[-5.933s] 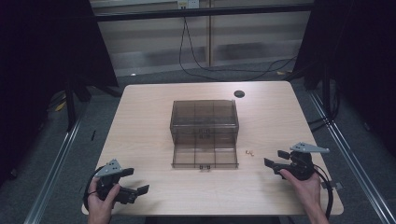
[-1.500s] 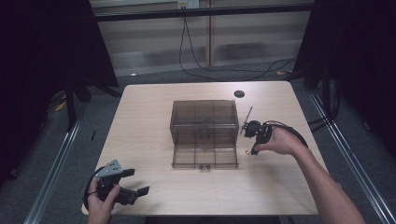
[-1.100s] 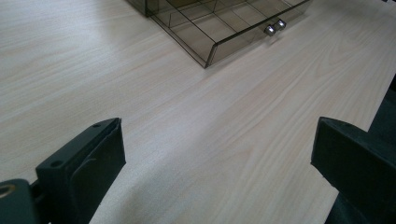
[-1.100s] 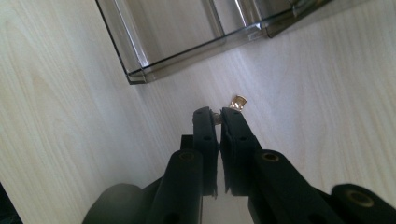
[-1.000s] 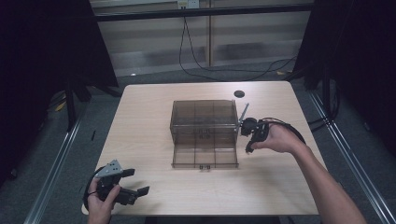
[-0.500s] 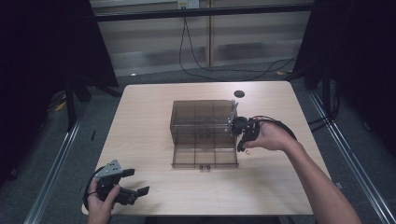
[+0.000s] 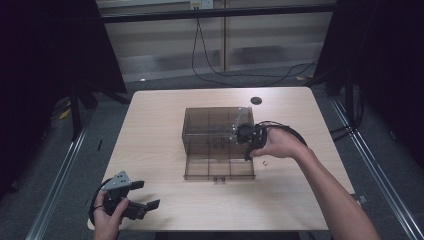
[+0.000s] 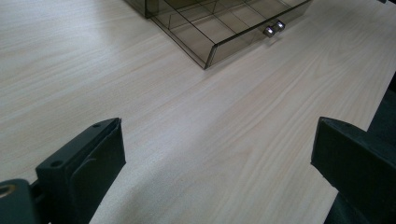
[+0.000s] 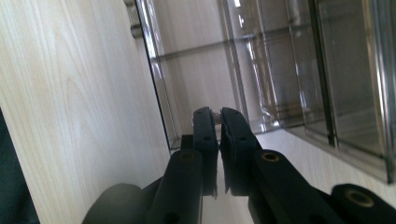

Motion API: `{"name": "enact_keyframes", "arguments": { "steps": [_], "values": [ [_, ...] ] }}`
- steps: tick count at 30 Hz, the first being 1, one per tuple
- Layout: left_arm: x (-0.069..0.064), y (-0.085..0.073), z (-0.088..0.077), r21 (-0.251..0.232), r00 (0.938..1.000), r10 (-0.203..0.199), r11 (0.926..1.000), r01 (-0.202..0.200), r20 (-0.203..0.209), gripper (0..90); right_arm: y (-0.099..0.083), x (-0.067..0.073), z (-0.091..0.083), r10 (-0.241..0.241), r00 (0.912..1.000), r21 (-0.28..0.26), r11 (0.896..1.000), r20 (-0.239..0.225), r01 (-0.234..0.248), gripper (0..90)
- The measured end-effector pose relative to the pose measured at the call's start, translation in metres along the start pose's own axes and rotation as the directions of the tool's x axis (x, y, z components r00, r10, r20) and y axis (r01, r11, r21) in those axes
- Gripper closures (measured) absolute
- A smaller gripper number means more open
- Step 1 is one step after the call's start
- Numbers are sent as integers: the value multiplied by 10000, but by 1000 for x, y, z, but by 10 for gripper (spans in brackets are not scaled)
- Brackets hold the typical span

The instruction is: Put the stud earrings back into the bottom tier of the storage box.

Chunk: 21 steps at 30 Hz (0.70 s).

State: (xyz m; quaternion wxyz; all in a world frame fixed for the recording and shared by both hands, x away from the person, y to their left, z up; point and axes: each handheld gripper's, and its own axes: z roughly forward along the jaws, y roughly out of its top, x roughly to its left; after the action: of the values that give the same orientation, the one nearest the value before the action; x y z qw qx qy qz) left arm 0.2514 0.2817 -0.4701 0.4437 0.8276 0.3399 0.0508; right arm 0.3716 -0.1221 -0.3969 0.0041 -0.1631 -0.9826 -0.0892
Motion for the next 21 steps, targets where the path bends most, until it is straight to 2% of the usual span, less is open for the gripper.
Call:
{"name": "enact_keyframes", "arguments": {
  "steps": [10,21],
  "values": [
    [0,0,0,-46,10000,-7,10000,8,44,28,27,6,5,-412,9991,-29,9991,-76,412,853],
    [0,-1,0,-20,10000,-56,10000,56,35,27,53,10,22,-805,9964,181,9965,-281,810,854]
  ]
}}
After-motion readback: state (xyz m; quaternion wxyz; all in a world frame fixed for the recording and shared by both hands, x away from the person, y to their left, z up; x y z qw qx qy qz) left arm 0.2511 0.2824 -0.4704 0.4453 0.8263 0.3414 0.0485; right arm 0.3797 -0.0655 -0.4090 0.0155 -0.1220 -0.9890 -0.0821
